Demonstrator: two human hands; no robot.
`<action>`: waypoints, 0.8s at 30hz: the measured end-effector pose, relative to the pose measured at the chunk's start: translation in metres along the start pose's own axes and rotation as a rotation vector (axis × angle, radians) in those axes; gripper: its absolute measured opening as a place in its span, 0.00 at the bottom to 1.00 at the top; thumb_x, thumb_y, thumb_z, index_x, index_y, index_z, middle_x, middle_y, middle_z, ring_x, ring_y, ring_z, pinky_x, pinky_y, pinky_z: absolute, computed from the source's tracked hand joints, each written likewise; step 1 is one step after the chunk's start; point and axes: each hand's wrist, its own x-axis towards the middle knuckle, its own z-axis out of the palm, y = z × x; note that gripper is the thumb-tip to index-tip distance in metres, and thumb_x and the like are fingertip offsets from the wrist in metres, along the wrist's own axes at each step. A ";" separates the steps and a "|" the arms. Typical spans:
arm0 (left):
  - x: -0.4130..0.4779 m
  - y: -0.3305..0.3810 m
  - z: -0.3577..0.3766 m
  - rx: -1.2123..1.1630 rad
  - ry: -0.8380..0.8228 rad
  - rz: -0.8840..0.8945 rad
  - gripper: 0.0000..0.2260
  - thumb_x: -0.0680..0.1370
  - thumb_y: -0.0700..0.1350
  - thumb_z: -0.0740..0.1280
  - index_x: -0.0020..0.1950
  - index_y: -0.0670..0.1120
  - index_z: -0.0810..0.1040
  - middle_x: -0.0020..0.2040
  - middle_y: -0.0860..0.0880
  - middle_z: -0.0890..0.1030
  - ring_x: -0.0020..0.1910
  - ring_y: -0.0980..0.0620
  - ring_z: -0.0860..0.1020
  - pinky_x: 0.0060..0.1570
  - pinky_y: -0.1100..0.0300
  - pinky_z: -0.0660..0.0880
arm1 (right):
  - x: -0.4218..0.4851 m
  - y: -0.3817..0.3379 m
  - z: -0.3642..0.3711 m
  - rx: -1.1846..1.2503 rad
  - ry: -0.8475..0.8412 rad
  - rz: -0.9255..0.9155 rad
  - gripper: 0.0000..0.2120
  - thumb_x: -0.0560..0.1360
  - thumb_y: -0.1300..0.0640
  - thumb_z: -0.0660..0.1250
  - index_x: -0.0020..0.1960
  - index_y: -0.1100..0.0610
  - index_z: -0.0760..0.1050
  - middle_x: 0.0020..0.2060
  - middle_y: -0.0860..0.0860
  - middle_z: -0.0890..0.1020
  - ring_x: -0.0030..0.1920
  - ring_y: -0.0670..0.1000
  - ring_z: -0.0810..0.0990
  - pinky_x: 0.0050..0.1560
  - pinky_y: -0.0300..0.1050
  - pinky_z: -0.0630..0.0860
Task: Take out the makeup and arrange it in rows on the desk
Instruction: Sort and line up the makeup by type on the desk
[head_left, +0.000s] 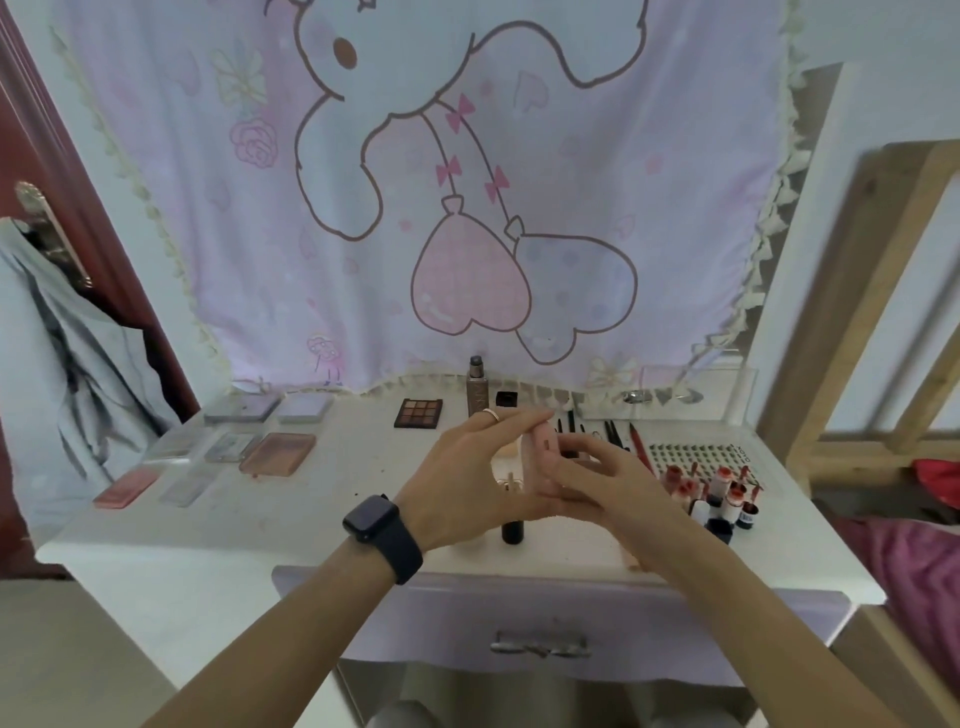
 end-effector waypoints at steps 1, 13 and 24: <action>0.000 0.000 0.000 -0.010 -0.008 0.003 0.36 0.66 0.62 0.77 0.72 0.66 0.67 0.66 0.65 0.72 0.64 0.65 0.70 0.66 0.65 0.69 | 0.000 -0.001 0.000 -0.022 0.010 -0.019 0.25 0.67 0.49 0.75 0.62 0.56 0.78 0.48 0.53 0.87 0.50 0.55 0.86 0.55 0.52 0.82; -0.004 0.008 -0.008 -0.725 0.013 -0.232 0.19 0.76 0.47 0.73 0.67 0.57 0.78 0.58 0.51 0.84 0.56 0.50 0.83 0.57 0.47 0.80 | -0.010 -0.007 -0.005 -0.205 0.003 -0.277 0.21 0.73 0.58 0.74 0.64 0.46 0.78 0.55 0.44 0.85 0.55 0.46 0.85 0.52 0.41 0.81; -0.006 0.012 -0.001 -0.792 0.141 -0.267 0.20 0.76 0.44 0.73 0.67 0.51 0.78 0.54 0.50 0.85 0.53 0.50 0.84 0.56 0.48 0.81 | -0.010 0.009 0.008 -0.347 0.018 -0.374 0.25 0.77 0.44 0.64 0.73 0.47 0.71 0.54 0.41 0.85 0.55 0.40 0.82 0.54 0.36 0.78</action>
